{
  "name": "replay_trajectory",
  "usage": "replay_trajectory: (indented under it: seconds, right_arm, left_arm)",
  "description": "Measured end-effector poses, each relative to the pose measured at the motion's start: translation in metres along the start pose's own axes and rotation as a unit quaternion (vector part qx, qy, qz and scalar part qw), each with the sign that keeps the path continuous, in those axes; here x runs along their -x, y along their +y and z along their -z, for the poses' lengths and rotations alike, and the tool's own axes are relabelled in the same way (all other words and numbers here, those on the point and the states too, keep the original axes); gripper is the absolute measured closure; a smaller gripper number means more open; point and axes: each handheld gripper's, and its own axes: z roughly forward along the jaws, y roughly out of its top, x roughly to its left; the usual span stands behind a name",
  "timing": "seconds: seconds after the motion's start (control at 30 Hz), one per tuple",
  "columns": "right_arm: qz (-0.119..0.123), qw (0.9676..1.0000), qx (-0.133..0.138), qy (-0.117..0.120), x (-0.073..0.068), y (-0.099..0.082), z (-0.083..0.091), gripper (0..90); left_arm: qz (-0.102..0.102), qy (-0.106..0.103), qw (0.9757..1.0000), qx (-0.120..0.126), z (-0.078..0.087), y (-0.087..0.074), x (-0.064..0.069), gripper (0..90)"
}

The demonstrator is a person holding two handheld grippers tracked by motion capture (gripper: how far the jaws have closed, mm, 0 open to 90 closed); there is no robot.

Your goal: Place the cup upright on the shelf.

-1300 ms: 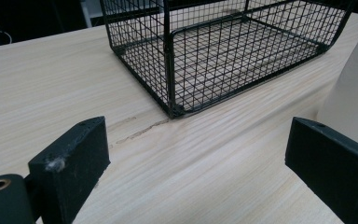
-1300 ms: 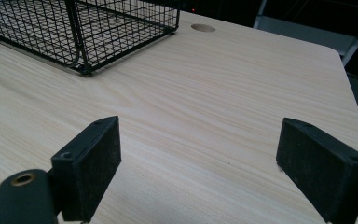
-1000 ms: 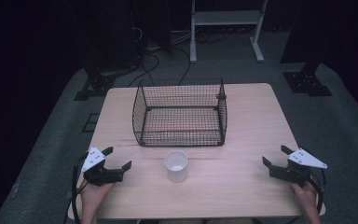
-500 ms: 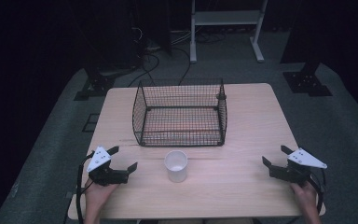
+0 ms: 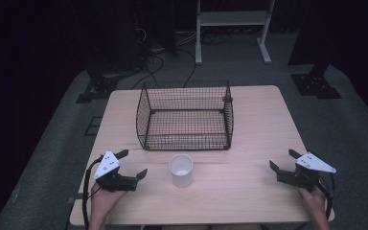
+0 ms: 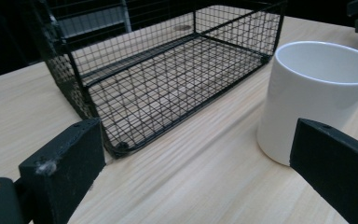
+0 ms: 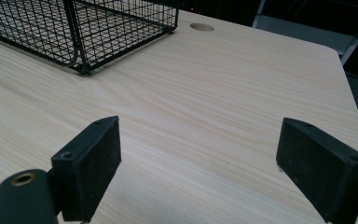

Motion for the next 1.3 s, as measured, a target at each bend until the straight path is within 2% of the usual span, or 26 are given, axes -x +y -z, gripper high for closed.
replay_trajectory:
  seconds: [0.1, 0.3, 0.67, 0.97, 1.03, 1.1, 1.27, 1.3]
  right_arm:
    - [0.001, 1.0, 0.0, 0.0, 0.0, 0.0, 0.0, 13.1]
    - [0.0, 1.0, 0.0, 0.0, 0.0, 0.0, 0.0, 13.1]
    - [0.0, 1.0, 0.0, -0.001, 0.0, 0.0, 0.0, 13.1]
    - [0.001, 1.0, -0.001, -0.001, 0.0, 0.0, 0.0, 13.1]
    - [0.001, 1.0, -0.001, -0.001, 0.0, 0.0, 0.0, 13.1]
    - [0.001, 1.0, -0.001, -0.001, 0.0, 0.0, 0.0, 13.1]
    - [-0.001, 1.0, -0.001, -0.001, 0.0, 0.0, 0.0, 13.1]
    - [0.0, 1.0, -0.002, -0.001, 0.0, 0.0, 0.0, 13.1]
  left_arm:
    - [-0.004, -0.003, 1.0, 0.002, 0.0, 0.002, 0.003, 2.5]
    - [-0.014, -0.023, 0.9996, 0.009, 0.0, 0.008, 0.009, 2.5]
    - [-0.019, -0.054, 0.9979, 0.03, 0.002, 0.02, 0.019, 2.0]
    - [-0.042, -0.089, 0.9946, 0.033, -0.001, 0.033, 0.036, 2.0]
    - [-0.045, -0.105, 0.9929, 0.031, -0.003, 0.037, 0.041, 2.0]
    - [-0.051, -0.108, 0.9924, 0.03, -0.004, 0.039, 0.044, 2.0]
    - [-0.065, -0.119, 0.9907, 0.016, -0.011, 0.043, 0.052, 2.0]
    - [-0.067, -0.123, 0.9901, 0.007, -0.015, 0.043, 0.055, 2.0]
